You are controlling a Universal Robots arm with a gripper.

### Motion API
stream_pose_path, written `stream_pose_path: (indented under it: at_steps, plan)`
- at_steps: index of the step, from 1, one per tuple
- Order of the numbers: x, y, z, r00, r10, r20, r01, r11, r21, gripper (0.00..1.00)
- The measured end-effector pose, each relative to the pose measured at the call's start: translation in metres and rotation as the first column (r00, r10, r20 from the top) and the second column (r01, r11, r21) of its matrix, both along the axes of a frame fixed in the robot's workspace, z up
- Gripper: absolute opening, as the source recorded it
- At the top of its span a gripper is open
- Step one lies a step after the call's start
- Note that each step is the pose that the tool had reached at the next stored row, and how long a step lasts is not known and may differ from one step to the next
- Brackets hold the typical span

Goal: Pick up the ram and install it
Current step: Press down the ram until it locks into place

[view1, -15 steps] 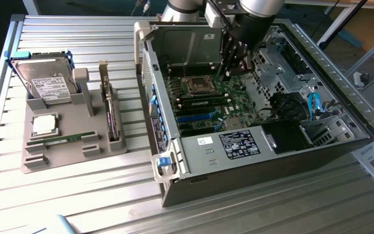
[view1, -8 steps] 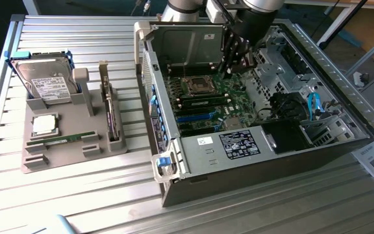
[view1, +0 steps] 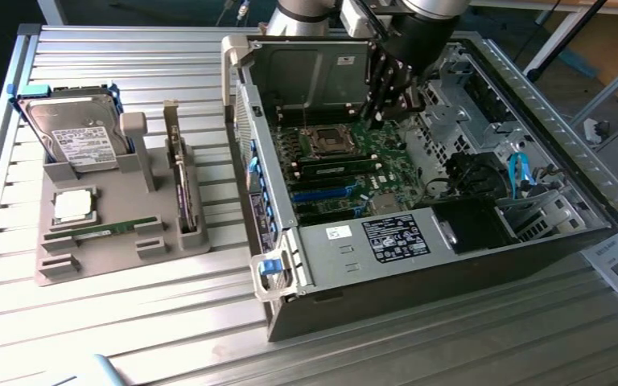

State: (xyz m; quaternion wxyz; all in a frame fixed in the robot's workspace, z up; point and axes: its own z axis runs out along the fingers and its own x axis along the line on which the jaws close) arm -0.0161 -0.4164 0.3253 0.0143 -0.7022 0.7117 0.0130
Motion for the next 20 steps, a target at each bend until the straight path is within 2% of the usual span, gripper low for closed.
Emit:
stream_pose_path:
  at_steps: [6,7,8,9,10,20]
  plan:
    - [0.0,0.0,0.0,1.0,0.0,0.0,0.0,1.0,0.0,0.24]
    - [0.0,0.0,0.0,1.0,0.0,0.0,0.0,1.0,0.0,0.18]
    - [0.0,0.0,0.0,1.0,0.0,0.0,0.0,1.0,-0.0001,0.18]
    - [0.0,0.0,0.0,1.0,0.0,0.0,0.0,1.0,0.0,0.11]
    - [0.0,0.0,0.0,1.0,0.0,0.0,0.0,1.0,0.0,0.1]
    - [0.0,0.0,0.0,1.0,0.0,0.0,0.0,1.0,0.0,0.1]
